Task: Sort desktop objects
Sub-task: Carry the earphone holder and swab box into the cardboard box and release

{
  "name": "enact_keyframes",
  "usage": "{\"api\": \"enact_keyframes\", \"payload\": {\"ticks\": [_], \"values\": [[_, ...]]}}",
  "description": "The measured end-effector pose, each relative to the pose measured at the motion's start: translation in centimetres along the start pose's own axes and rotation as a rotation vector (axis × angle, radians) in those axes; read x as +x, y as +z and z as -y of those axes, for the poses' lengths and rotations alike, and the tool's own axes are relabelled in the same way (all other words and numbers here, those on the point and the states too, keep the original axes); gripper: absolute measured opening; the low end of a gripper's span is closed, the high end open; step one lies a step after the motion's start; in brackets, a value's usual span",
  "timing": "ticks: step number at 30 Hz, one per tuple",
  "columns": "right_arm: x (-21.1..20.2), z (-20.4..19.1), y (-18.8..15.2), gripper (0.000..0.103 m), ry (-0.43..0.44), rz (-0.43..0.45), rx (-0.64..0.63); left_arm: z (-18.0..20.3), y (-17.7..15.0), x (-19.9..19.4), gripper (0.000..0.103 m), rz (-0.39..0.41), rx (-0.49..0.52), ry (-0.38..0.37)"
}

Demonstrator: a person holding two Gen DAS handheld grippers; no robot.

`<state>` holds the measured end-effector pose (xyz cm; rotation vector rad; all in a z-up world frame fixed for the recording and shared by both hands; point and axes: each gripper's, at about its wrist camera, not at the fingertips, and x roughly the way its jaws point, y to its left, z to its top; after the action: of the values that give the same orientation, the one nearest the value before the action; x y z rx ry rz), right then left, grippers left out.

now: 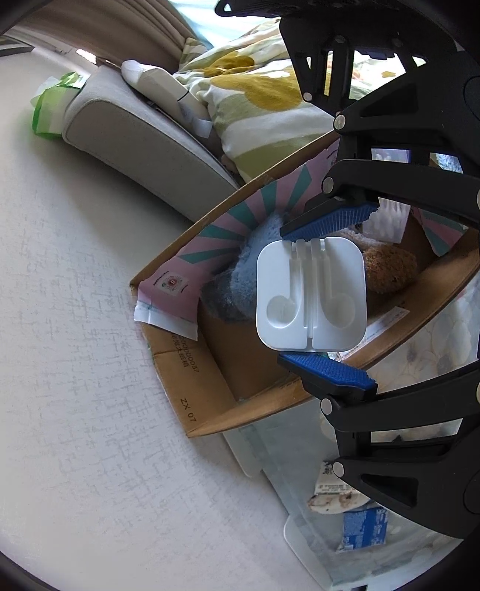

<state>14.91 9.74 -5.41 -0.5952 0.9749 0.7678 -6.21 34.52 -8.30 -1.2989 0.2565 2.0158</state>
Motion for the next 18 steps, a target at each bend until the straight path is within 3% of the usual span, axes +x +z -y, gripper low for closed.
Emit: {"api": "enact_keyframes", "payload": {"ticks": [2,3,4,6,8,14,18], "values": [[0.0,-0.2,0.0,0.033,-0.005,0.010,-0.004,0.1,0.1,-0.3,0.058,0.005,-0.005,0.006],[0.0,-0.4,0.0,0.036,0.004,0.013,-0.002,0.1,0.1,-0.5,0.064,0.009,-0.013,0.005],[-0.2,-0.4,-0.1,0.039,0.014,0.024,0.004,0.1,0.2,-0.8,0.084,0.012,-0.021,0.005],[-0.5,-0.5,-0.2,0.061,0.032,0.045,0.033,0.2,0.2,-1.5,0.103,0.043,-0.030,0.032],[-0.9,-0.5,-0.3,0.074,0.025,0.064,0.064,0.3,0.3,-2.2,0.103,0.073,-0.024,0.038],[-1.3,-0.6,-0.7,0.075,0.008,0.084,0.113,-0.4,0.3,-3.5,0.103,0.091,-0.041,0.044],[-1.6,-1.2,-0.6,0.075,-0.052,0.100,0.112,-1.1,-0.2,-4.3,0.103,0.092,-0.061,0.053]]}}
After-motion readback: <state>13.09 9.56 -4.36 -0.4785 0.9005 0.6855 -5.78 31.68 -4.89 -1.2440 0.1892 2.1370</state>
